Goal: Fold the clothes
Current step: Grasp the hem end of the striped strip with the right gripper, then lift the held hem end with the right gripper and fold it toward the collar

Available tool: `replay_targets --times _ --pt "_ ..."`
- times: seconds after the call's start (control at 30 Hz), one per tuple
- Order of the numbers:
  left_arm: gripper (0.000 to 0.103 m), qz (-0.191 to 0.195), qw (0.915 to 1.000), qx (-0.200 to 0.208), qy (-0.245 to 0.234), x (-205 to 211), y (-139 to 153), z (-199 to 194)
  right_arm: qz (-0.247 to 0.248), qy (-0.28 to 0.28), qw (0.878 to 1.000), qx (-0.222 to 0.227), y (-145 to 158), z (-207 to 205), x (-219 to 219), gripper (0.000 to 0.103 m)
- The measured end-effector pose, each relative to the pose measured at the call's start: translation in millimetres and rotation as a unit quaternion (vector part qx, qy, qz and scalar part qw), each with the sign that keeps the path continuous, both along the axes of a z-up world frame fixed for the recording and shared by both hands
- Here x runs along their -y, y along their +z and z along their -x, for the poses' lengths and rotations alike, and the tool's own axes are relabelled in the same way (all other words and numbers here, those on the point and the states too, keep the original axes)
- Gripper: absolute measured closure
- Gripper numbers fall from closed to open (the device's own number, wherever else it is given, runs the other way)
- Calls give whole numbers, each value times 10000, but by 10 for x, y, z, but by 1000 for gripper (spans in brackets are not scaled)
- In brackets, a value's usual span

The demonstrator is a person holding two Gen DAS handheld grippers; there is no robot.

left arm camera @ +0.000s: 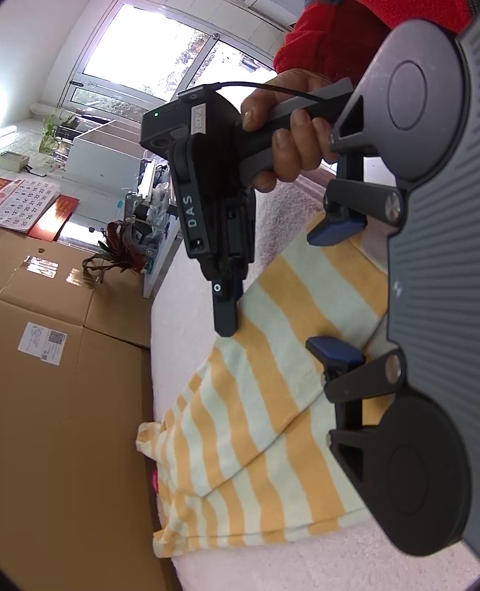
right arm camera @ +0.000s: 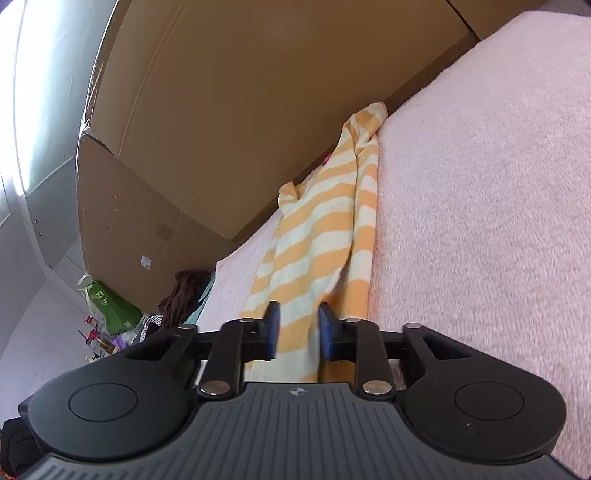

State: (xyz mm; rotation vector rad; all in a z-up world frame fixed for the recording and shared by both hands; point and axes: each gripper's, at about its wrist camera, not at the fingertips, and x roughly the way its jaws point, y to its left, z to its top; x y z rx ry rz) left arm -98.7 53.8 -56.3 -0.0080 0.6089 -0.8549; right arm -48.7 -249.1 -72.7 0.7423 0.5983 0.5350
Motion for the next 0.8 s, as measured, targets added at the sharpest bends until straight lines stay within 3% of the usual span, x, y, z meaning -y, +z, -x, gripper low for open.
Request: replay_targets --times 0.17,0.43,0.5,0.57,0.67,0.73,0.8 --pt "45 72 9999 -33 -84 -44 -13 7 685 -142 9973 230 80 82 -17 101" --pt "40 18 9998 -40 -209 -46 -25 -22 870 -143 9960 162 -32 74 6 100" --pt "39 -14 9999 -3 -120 -58 2 -89 796 -48 9966 221 10 30 -8 79" --pt "39 -47 10000 34 -31 -70 30 -156 752 31 9968 267 56 -48 -29 71" --pt "38 -95 9999 89 102 -88 71 -256 828 211 9962 196 103 -343 -80 72" --pt "29 -127 9997 127 191 -100 98 -323 747 306 9967 2 107 -583 -99 72" --pt "27 -160 9993 164 280 -112 125 -390 707 244 9971 -124 103 -802 -96 72"
